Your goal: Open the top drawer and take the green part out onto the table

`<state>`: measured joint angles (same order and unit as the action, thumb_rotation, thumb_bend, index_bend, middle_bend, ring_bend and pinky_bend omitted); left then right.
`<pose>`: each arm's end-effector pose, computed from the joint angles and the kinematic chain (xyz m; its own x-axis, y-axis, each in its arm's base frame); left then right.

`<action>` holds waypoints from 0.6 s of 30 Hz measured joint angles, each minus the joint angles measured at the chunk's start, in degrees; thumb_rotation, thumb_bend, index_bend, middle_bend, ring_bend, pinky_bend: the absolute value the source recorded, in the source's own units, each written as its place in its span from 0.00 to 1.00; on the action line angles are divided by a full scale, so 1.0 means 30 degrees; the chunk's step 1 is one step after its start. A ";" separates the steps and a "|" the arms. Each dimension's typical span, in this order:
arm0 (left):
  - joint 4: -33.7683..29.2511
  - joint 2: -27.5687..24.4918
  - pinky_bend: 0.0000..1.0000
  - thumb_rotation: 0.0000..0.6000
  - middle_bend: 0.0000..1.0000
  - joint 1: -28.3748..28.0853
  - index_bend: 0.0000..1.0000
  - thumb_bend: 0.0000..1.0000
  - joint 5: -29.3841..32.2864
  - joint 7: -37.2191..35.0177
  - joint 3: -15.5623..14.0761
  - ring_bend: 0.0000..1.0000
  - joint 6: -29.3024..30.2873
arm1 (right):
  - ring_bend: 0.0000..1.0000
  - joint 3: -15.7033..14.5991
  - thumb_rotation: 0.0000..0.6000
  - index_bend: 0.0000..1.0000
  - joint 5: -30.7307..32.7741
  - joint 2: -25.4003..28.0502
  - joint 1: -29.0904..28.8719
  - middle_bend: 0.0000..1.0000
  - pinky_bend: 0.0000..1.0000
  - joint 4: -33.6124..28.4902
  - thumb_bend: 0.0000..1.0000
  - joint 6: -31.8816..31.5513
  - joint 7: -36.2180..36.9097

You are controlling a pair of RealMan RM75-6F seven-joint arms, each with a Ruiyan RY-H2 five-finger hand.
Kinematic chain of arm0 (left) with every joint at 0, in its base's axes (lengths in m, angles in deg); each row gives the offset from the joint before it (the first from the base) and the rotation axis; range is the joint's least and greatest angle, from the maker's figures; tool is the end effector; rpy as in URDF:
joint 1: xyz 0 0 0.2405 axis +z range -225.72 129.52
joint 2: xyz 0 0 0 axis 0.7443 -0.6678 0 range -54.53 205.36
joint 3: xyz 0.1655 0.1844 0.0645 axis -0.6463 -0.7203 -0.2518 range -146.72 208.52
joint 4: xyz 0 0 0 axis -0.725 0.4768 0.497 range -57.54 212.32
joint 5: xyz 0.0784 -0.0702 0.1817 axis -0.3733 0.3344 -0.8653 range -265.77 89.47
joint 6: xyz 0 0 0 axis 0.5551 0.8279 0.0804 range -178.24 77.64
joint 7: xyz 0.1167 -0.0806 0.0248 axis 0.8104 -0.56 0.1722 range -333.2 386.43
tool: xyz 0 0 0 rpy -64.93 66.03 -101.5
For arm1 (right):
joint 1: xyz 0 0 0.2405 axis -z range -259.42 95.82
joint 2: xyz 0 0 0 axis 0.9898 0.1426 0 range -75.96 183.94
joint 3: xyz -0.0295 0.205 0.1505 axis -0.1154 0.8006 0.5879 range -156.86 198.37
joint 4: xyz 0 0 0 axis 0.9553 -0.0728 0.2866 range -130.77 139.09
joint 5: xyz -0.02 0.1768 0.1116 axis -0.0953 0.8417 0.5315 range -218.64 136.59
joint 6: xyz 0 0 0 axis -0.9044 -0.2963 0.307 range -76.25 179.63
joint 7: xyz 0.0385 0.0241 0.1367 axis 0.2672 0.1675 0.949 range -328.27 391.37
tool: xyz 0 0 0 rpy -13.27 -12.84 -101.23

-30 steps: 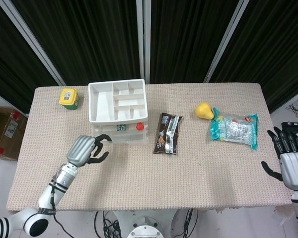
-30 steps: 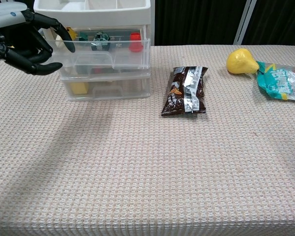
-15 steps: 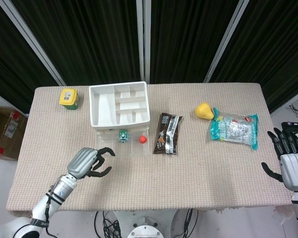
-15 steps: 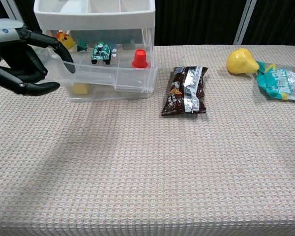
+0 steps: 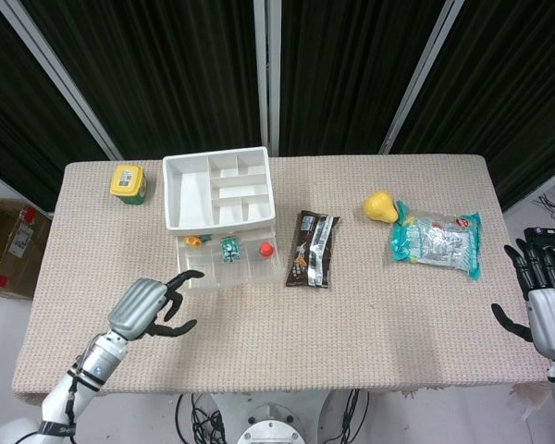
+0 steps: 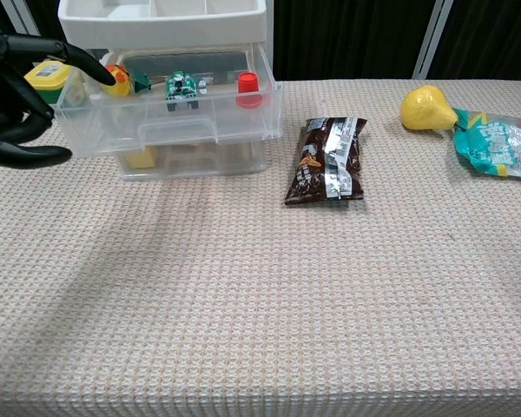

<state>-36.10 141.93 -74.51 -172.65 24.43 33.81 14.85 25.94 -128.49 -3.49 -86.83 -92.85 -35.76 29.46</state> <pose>-0.1556 0.2366 0.0784 0.1029 0.3656 0.9251 0.9313 -0.3622 0.0395 -0.2919 -0.1889 0.1972 0.4555 0.0845 0.8862 -0.8869 -0.0432 0.4599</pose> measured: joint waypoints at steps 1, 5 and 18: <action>-0.0059 -0.0251 1.00 0.86 0.82 0.0095 0.21 0.24 -0.0205 0.0138 -0.0026 0.98 0.0252 | 0.00 -0.0014 1.00 0.00 -0.0026 0.0011 0.0013 0.00 0.00 0.0014 0.18 -0.0012 0.0004; -0.0034 -0.1194 1.00 0.97 0.83 0.0131 0.28 0.24 -0.1170 0.0378 0.0404 0.98 0.1227 | 0.00 -0.0043 1.00 0.00 -0.0194 0.0019 -0.0010 0.00 0.00 -0.0025 0.18 -0.0017 -0.0040; 0.2993 -0.1074 1.00 1.00 0.86 -0.4412 0.33 0.24 -0.1757 0.3504 0.3079 0.98 -0.2255 | 0.00 -0.0172 1.00 0.00 -0.0716 0.0305 0.0282 0.00 0.00 -0.0421 0.18 -0.0633 -0.0045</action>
<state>-27.12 138.71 -87.74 -177.92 34.94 43.05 8.08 25.42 -130.64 -2.58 -85.98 -94.12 -37.66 29.32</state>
